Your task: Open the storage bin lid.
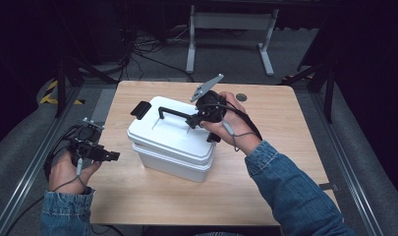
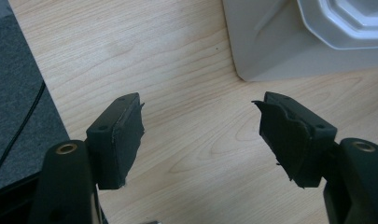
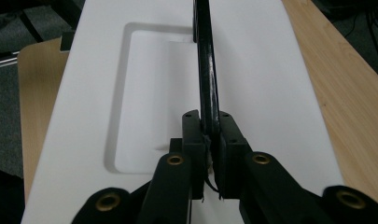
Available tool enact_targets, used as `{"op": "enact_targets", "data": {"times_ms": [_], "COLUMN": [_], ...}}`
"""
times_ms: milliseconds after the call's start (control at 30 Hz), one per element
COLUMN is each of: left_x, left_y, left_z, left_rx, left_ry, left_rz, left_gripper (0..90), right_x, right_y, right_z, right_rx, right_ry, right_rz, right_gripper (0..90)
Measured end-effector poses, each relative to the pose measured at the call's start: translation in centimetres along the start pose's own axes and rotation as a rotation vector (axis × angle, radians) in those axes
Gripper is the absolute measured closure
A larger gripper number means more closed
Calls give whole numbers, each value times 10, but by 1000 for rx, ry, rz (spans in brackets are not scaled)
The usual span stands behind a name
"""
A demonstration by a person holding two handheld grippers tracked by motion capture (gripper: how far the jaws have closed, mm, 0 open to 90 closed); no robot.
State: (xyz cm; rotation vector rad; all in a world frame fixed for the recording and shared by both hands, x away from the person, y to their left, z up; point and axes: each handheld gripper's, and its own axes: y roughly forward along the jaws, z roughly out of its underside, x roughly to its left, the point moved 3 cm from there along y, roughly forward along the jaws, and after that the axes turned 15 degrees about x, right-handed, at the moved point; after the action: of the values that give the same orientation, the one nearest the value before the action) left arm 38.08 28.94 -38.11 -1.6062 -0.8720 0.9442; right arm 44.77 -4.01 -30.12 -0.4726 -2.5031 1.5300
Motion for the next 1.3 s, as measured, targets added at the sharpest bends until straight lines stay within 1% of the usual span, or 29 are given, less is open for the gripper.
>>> {"op": "enact_targets", "data": {"times_ms": [100, 300, 467, 533, 633, 733, 800, 1000, 1033, 1267, 1300], "left_x": [0, 0, -1, -1, 0, 0, 0, 1, 1, 2, 2], "left_y": [0, 0, 1, 1, 1, 1, 1, 1, 1, 3, 3], "left_z": [0, -1, -1, -1, -1, 0, 0, 0, 0, -1, -1], "left_rx": [-1, 3, 2, 3, 2, 3, 0, 3, 3, -1, 0], "left_ry": [0, 1, 3, -3, 0, -6, -9, -9, -9, -4, -9], "left_rz": [0, 4, 4, 12, 14, 13, 16, 21, 21, 20, 24], "left_gripper": [308, 308, 307, 306, 305, 303, 300, 293, 291, 283, 282], "right_x": [0, 1, 0, 0, -2, -5, -7, -15, -15, -24, -24], "right_y": [-7, -23, -30, -33, -37, -43, -47, -61, -61, -75, -77], "right_z": [-1, 0, 2, 4, 7, 13, 17, 34, 34, 58, 61], "right_rx": [-15, -54, -67, -71, -75, -83, -88, -94, -94, -103, -104], "right_ry": [0, 1, 5, 10, 14, 26, 38, 75, 75, 120, 126], "right_rz": [-5, 5, 7, 9, 10, 14, 8, 23, 23, 39, 41], "right_gripper": [850, 850, 850, 849, 849, 849, 849, 849, 849, 849, 849]}}
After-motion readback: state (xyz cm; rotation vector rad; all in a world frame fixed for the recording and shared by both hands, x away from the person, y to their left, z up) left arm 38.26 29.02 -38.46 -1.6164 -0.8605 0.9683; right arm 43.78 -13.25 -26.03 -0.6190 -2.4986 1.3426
